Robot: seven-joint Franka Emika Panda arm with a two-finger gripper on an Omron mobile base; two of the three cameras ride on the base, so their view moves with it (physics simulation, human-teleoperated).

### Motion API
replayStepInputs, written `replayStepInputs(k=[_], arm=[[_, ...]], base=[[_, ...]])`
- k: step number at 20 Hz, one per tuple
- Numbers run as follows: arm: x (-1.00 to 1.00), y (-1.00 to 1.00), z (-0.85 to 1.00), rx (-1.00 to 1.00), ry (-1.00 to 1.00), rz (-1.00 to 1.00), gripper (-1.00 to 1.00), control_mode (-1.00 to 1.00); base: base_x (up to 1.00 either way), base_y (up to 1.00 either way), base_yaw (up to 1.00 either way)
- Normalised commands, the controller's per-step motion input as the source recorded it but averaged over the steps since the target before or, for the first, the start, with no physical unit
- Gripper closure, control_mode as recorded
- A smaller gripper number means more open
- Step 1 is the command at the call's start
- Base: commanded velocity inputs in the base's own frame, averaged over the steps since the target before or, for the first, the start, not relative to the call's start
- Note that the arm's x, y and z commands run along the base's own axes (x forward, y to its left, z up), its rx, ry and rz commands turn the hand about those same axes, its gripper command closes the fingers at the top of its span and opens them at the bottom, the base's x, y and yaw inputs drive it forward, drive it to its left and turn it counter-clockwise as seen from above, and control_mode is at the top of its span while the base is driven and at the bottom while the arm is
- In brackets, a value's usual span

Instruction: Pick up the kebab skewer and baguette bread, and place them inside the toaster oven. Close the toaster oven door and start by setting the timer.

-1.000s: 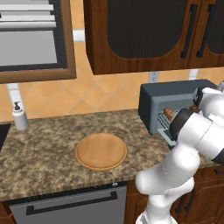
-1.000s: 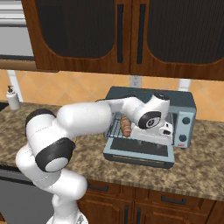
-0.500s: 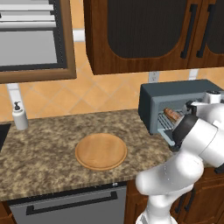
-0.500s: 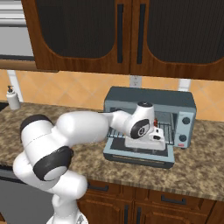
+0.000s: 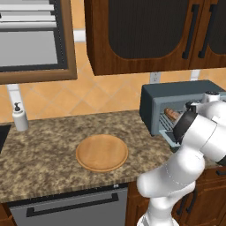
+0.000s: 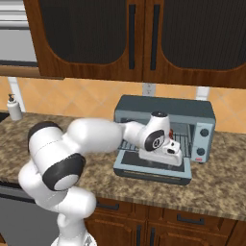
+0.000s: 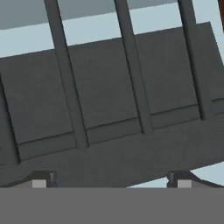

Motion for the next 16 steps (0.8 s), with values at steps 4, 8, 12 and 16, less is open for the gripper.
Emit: replayStepInputs(k=[4, 8, 12, 16], arm=[[0.43, 0.00, -0.11, 0.00, 0.00, -0.25, -1.00, -1.00], [0.42, 0.00, -0.13, 0.00, 0.00, -0.22, -1.00, -1.00], [0.30, 0.00, 0.00, 0.00, -0.03, -0.26, -1.00, -1.00], [0.23, 0.00, -0.01, 0.00, -0.06, -0.28, -1.00, -1.00]], base=[[0.00, 0.00, 0.00], [0.00, 0.00, 0.00], [0.00, 0.00, 0.00], [0.00, 0.00, 0.00]])
